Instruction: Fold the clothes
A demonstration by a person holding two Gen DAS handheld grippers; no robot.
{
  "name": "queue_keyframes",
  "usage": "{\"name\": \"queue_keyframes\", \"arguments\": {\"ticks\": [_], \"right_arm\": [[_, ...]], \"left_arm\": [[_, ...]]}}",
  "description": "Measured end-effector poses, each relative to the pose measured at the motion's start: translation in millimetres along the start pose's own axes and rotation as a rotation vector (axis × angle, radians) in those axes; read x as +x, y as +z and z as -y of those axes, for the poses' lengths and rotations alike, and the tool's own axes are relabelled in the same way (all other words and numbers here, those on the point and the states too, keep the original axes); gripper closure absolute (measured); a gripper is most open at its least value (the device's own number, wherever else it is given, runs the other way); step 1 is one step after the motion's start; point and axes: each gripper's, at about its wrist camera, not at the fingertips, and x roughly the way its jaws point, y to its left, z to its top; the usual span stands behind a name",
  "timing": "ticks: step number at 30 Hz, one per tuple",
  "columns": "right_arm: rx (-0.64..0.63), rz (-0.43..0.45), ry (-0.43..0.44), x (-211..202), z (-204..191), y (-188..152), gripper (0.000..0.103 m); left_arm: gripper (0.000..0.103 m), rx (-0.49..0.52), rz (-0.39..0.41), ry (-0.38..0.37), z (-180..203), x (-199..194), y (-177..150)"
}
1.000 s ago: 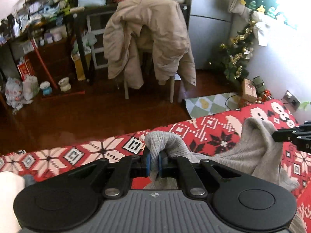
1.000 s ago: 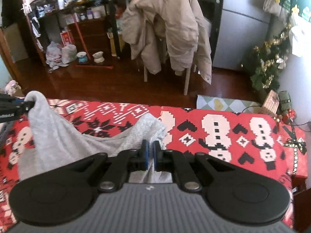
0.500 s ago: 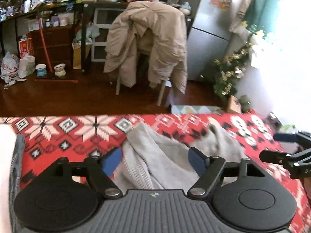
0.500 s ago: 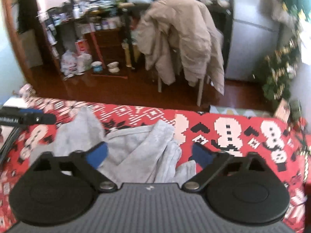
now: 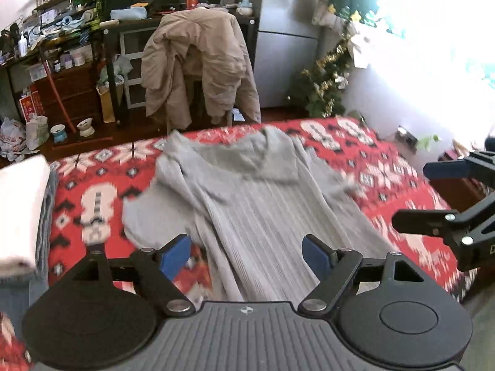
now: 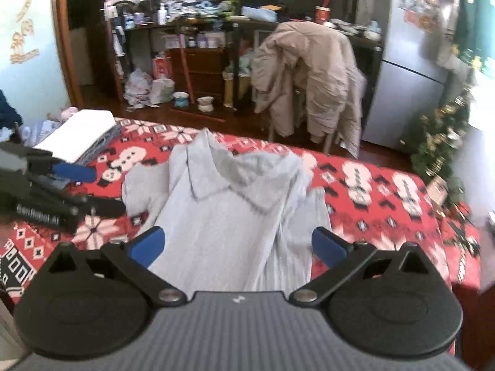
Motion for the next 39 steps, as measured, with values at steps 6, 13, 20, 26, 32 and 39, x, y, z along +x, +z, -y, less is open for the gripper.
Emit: {"name": "queue_keyframes", "arguments": {"ticks": [6,13,20,26,32,39], "right_arm": [[0.023,0.045,-0.091,-40.8,-33.0,-60.6,0.001],[0.070,0.024,-0.146,-62.1,-42.9,-100.0,0.001],[0.123,0.008,-0.201,-77.0,-45.5,-133.8,0.001],[0.180,0.001,-0.253,-76.8,-32.8,-151.1,0.001],[0.236,-0.005,-0.304,-76.5,-20.2,-168.4,0.001],[0.299,-0.037,-0.317,-71.5,-8.0,-179.9,0.014]], "left_arm": [[0.024,-0.035,-0.031,0.052,24.4,-16.2,-47.1],[0.024,-0.113,-0.101,0.090,32.3,-23.5,-88.4],[0.024,-0.185,-0.102,0.137,30.9,-37.5,-117.1],[0.024,-0.118,-0.093,0.151,26.4,-39.1,-126.4],[0.029,-0.217,-0.089,0.157,5.8,-31.8,-133.5],[0.071,-0.468,-0.072,0.064,-31.3,-16.2,-136.5]]}}
